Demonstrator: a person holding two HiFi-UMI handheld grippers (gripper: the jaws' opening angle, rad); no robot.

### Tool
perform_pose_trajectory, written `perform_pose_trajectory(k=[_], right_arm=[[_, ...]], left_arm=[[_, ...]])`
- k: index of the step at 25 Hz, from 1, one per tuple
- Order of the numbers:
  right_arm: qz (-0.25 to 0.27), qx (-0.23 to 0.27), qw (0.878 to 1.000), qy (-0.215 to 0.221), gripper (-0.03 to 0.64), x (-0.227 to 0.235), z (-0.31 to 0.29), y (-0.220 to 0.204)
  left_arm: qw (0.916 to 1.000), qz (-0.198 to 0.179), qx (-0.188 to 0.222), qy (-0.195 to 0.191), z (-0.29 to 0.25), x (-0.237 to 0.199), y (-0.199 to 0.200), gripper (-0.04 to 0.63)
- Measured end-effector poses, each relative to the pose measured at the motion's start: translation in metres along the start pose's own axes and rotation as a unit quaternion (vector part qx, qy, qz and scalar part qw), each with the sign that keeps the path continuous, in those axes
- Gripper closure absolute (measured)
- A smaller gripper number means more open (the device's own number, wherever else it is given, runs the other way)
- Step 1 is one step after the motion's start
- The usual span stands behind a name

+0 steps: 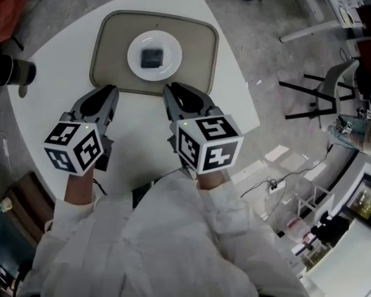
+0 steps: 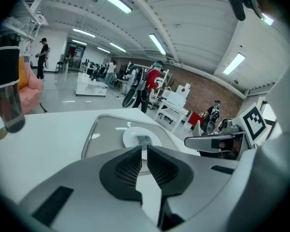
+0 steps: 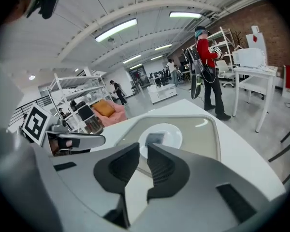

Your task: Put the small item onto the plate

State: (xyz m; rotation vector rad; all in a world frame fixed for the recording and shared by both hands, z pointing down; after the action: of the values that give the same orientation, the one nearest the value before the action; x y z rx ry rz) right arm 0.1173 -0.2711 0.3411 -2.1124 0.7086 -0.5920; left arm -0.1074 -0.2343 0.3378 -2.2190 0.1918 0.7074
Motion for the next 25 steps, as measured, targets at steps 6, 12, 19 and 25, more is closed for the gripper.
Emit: perform_pose_trajectory(k=[6, 12, 19, 25], right_arm=[[0.022, 0.054, 0.998, 0.011, 0.582, -0.050, 0.038, -0.001], [0.052, 0.087, 0.995, 0.010, 0.599, -0.099, 0.068, -0.009], [0.064, 0.117, 0.991, -0.011, 0.601, -0.145, 0.101, -0.024], [0.073, 0.113, 0.990, -0.032, 0.601, -0.177, 0.116, -0.038]], left_arm=[[0.9977, -0.025, 0.024, -0.059, 0.052, 0.008, -0.011, 0.578], [0.9935, -0.039, 0.036, -0.100, 0.101, 0.005, -0.029, 0.584], [0.9914, -0.058, 0.028, -0.114, 0.148, 0.006, -0.055, 0.584], [0.9903, -0.074, 0.029, -0.114, 0.181, 0.005, -0.077, 0.584]])
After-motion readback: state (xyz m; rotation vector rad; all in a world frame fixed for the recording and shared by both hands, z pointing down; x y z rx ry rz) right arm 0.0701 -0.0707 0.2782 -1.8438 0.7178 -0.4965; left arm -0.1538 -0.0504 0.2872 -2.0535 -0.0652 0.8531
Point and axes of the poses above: the fingertips, and each gripper's own axes: z backward along the fingers, x to its right, y out of its top, the point moved 10 cm from there along z, backward along the fingers, and after that the axes turned 14 degrees about z, right-handed, at the moved point
